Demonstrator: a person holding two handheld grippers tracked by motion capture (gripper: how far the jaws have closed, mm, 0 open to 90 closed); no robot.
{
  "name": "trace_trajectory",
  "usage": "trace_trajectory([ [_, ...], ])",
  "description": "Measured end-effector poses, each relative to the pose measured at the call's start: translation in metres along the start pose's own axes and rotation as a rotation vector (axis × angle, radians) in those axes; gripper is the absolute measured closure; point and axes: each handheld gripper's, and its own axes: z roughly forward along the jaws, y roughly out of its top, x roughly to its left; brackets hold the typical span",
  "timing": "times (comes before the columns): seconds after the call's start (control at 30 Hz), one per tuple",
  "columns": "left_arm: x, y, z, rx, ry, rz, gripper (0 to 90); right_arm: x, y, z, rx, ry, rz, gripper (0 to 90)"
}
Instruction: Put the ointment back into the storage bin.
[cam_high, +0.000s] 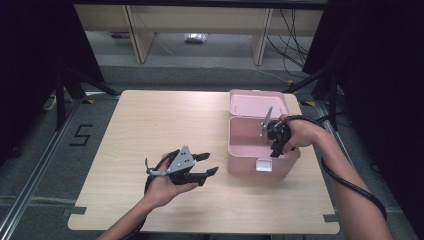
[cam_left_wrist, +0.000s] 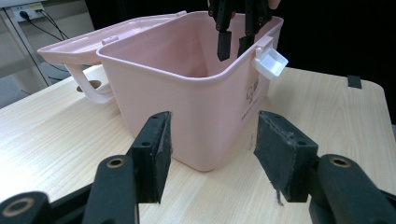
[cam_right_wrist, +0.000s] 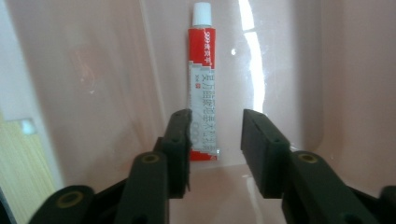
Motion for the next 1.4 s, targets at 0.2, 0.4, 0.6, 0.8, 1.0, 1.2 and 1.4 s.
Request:
trace_trajectory([
  [0.2, 0.0, 0.001, 0.001, -0.005, -0.007, 0.007, 45.9, 0.0, -0.001, -0.006, -0.008, -0.014, 0.008, 79.8],
  [0.4, 0.0, 0.001, 0.001, -0.004, -0.01, 0.005, 46.9, -0.002, -0.002, -0.01, -0.017, -0.027, 0.013, 89.5],
  [0.6, -0.001, 0.002, 0.002, -0.003, -0.019, 0.006, 51.4, -0.003, -0.005, -0.016, -0.041, -0.057, 0.052, 90.0],
  [0.8, -0.003, 0.003, 0.005, -0.013, -0.046, -0.007, 61.9, -0.007, -0.012, -0.02, -0.087, -0.08, 0.087, 90.0],
  [1.0, -0.002, 0.007, 0.006, 0.008, -0.071, -0.026, 76.4, -0.013, -0.024, -0.028, -0.135, -0.08, 0.172, 87.2],
  [1.2, -0.005, 0.011, 0.008, -0.003, -0.082, -0.049, 86.2, -0.017, -0.034, -0.036, -0.183, -0.125, 0.224, 83.1],
  [1.4, -0.009, 0.014, 0.01, -0.029, -0.096, -0.044, 88.6, -0.015, -0.042, -0.037, -0.224, -0.166, 0.239, 80.9],
])
